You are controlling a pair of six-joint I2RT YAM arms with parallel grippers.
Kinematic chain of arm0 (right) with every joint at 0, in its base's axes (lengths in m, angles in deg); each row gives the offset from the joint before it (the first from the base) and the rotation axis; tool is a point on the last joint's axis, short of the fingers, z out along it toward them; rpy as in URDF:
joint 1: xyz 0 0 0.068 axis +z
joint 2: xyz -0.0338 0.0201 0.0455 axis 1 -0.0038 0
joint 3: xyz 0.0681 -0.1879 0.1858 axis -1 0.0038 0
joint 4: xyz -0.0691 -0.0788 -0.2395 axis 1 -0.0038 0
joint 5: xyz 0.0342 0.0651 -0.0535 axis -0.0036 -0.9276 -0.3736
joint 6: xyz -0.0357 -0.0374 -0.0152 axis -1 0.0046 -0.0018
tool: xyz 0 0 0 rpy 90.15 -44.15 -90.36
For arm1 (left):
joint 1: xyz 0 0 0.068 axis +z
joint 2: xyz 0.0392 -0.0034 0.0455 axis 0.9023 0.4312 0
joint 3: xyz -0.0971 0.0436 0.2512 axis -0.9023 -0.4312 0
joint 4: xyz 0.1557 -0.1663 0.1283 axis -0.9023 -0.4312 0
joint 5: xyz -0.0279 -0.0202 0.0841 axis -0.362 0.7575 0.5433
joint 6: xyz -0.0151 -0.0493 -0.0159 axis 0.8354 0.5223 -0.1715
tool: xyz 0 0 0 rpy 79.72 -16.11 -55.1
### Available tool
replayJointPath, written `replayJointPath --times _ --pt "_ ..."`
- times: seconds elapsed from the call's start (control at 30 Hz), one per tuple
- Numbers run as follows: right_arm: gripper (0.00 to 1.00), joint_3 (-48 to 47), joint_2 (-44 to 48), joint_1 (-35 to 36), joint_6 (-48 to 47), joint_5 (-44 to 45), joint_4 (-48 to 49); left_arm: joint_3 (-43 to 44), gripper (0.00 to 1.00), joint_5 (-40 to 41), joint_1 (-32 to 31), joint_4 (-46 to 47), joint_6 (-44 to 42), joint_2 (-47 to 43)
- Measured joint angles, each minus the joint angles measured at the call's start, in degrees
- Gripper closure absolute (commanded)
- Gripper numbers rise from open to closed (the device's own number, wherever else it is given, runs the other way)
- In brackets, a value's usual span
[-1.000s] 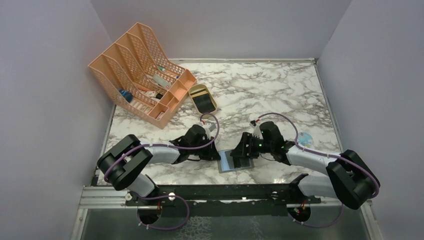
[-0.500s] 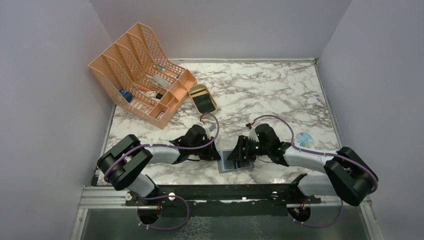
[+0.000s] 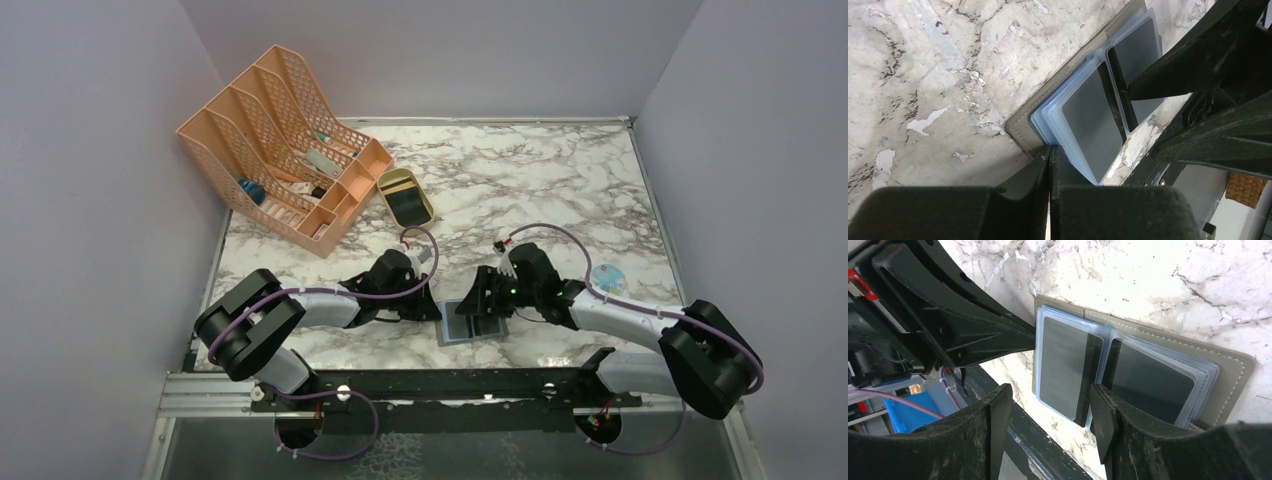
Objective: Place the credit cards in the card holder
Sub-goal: Insert the credit card into the card holder.
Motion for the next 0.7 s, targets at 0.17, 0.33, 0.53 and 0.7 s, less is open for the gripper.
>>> replayJointPath --times 0.17,0.33,0.53,0.7 --pt "0.41 -0.26 -1.01 2.23 0.44 1.62 -0.68 0.0 0.95 0.0 -0.02 0.0 0.0 0.02" --pt "0.43 -1.97 -4.13 3.82 0.9 3.23 -1.03 0.02 0.95 0.0 -0.02 0.0 -0.02 0.02" --pt "0.64 -2.67 -5.51 4.9 0.72 3.76 -0.55 0.02 0.95 0.0 -0.04 -0.04 -0.02 0.02" --pt "0.69 -2.67 -5.55 5.09 0.13 4.2 -1.07 1.75 0.95 0.76 -0.15 -3.19 -1.16 0.07"
